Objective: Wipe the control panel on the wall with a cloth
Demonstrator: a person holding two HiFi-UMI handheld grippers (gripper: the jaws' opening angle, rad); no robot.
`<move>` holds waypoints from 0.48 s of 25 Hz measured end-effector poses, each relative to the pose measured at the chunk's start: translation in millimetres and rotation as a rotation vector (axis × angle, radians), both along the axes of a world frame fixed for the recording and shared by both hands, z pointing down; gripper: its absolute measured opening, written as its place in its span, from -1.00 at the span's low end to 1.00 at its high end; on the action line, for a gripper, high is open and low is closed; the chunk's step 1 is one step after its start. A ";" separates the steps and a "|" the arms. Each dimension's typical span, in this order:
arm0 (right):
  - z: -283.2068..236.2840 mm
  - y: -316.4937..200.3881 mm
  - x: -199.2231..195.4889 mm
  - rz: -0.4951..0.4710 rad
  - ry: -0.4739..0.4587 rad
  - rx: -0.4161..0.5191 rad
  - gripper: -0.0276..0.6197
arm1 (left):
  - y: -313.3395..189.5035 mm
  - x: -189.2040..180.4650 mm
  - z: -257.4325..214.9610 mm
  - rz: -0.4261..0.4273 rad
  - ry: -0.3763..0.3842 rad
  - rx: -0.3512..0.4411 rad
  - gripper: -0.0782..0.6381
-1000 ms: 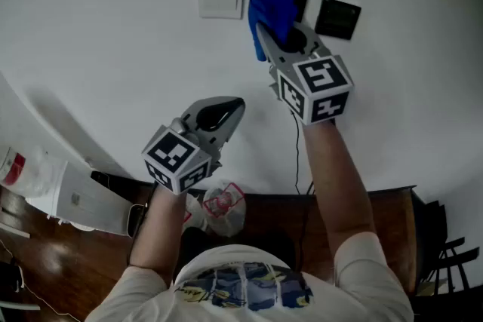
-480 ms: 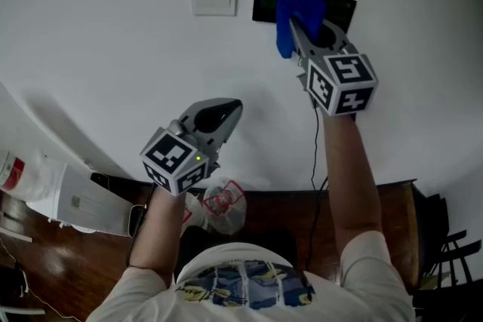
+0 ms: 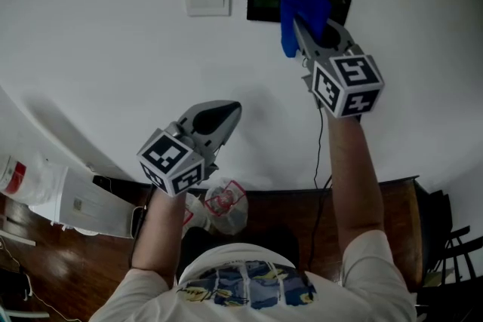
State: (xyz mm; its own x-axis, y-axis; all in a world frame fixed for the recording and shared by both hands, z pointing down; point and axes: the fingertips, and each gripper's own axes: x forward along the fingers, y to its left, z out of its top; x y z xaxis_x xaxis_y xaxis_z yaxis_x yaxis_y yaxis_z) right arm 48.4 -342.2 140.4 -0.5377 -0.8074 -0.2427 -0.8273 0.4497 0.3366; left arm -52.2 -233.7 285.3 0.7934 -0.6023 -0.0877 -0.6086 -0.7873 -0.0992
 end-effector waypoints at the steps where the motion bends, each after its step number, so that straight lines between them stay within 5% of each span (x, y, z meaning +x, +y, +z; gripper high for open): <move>1: -0.8 1.4 -0.6 -0.002 0.004 0.005 -0.69 | 1.5 1.0 0.7 0.006 0.000 -0.002 -0.77; 12: -5.0 -4.3 57.2 0.090 -0.017 0.006 -0.69 | 8.4 5.3 5.8 0.027 -0.003 -0.013 -0.77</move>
State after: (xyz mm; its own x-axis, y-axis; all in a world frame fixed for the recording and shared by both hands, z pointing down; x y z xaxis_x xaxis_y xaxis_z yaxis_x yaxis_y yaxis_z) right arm 105.6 -346.6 135.3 -0.4586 -0.8510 -0.2560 -0.8700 0.3713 0.3243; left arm -46.9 -225.3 291.1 0.8097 -0.5817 -0.0775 -0.5867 -0.8047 -0.0906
